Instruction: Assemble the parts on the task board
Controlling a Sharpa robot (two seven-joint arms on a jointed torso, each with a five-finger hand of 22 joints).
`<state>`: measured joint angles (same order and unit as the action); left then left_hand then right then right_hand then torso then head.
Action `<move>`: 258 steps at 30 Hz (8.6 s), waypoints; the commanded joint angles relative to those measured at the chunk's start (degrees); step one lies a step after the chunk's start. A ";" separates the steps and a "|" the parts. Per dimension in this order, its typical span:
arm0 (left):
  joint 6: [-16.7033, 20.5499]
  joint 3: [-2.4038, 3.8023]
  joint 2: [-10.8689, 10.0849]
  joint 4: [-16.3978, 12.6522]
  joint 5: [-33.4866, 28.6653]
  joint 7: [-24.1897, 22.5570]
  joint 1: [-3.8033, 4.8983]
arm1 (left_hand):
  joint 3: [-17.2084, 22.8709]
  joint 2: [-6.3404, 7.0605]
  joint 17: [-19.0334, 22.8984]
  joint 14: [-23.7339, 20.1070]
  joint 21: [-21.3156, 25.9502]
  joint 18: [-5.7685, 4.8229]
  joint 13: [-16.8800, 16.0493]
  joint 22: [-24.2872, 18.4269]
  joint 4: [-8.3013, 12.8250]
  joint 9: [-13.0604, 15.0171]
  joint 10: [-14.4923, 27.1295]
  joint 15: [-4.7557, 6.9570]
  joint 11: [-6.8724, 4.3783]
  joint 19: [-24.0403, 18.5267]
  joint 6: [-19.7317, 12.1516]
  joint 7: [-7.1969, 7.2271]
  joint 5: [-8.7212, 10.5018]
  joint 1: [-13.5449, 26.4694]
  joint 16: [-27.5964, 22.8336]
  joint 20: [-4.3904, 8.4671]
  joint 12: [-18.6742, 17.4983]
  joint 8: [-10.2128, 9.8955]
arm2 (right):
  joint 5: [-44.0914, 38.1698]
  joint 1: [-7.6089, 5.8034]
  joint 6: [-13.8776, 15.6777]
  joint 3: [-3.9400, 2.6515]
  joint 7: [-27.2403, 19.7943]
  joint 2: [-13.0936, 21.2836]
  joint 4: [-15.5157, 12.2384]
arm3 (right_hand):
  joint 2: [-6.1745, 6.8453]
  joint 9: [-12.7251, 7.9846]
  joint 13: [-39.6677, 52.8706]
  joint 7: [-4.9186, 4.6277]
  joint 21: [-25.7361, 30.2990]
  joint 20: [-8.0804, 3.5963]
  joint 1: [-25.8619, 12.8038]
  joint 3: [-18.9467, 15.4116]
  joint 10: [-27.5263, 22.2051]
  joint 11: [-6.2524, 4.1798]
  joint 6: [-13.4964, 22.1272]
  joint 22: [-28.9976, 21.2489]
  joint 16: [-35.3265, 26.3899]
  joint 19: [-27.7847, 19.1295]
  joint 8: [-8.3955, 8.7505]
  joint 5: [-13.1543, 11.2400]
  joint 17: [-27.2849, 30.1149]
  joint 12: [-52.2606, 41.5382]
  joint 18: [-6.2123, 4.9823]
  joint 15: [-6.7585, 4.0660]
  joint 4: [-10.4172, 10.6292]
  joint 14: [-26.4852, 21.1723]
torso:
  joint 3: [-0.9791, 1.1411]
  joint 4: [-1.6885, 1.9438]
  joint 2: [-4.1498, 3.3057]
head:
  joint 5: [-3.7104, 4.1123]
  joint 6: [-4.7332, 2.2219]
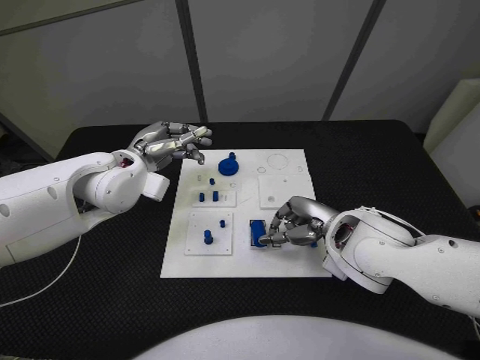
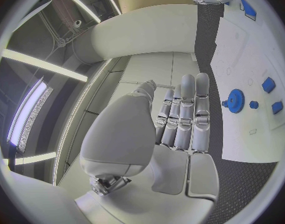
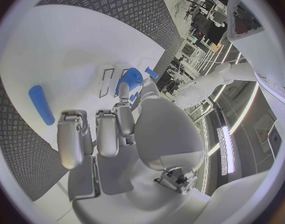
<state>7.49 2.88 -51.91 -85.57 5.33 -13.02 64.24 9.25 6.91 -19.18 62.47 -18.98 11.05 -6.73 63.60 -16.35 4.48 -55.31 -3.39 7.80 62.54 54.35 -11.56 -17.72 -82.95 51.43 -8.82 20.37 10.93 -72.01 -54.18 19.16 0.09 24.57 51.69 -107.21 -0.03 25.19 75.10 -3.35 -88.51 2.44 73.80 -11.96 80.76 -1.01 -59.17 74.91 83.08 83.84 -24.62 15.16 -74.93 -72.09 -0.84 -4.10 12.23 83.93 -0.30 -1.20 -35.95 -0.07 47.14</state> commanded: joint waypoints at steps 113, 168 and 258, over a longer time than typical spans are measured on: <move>-0.85 -0.33 0.36 0.64 -0.13 0.29 -0.47 | -0.54 -0.66 0.15 -0.32 0.44 -0.68 -0.08 -0.13 0.23 -0.04 0.72 -0.01 -0.09 0.10 -0.59 0.05 -0.04 -0.31 0.03 -0.28 0.49 0.60 | -14.82 1.72 -6.70 0.07 9.17 7.68 0.65 | -2.21 -3.46 -5.47 -1.50 2.45 0.82 8.15 -5.55 -2.47 1.39 -0.58 11.38 -1.97 2.53 10.12 3.73 -0.02 9.04 -0.47 0.76 2.10 3.32 | 0.18 -0.74 0.42 | 1.91 -0.10; -1.01 -0.33 0.28 0.59 -0.13 0.75 -0.58 | -0.83 -0.70 0.22 -0.53 0.58 -0.72 -0.09 -0.20 0.16 -0.06 0.96 -0.08 -0.03 0.03 -0.79 -0.01 -0.02 -0.28 0.00 -0.32 0.74 0.79 | -5.05 2.17 10.02 0.17 11.37 6.16 -2.66 | 4.43 -1.96 -4.93 -1.59 2.35 0.72 9.95 25.48 -3.24 1.34 -0.72 11.77 -1.51 2.73 11.96 1.65 -1.48 7.66 -0.41 0.69 -0.88 3.51 | 0.16 -0.77 0.48 | 1.51 0.15; -1.55 -0.31 0.33 0.46 -0.13 1.04 -0.57 | -0.85 -1.13 0.31 -0.74 0.75 -0.71 -0.09 -0.29 0.28 -0.07 1.26 -0.09 -0.02 -0.06 -0.99 -0.02 -0.11 -0.75 0.02 -0.35 1.11 1.10 | -1.80 2.13 3.03 0.11 5.70 2.39 -1.84 | 5.59 1.65 -3.00 -0.22 1.50 -0.07 -1.60 8.40 -1.45 0.37 -2.80 12.70 -0.61 3.64 8.47 0.91 -3.13 5.03 -0.11 -0.10 1.88 3.87 | 0.19 -0.85 0.52 | 0.97 0.35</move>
<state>6.60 2.53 -51.60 -85.04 5.32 -11.83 63.61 8.68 6.31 -18.95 62.05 -18.32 11.06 -6.74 63.39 -16.28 4.48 -54.47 -3.37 7.81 62.54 53.73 -11.77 -17.72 -83.55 51.43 -8.82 21.24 11.80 -72.84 -52.01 24.17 0.20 31.89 53.93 -108.69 5.39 26.77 72.01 -3.46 -86.74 2.64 71.80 -3.36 79.03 -0.51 -62.39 74.90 82.20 83.84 -15.93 16.22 -74.94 -66.71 -0.86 -4.00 14.05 84.04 -0.09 -2.04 -35.45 0.91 47.53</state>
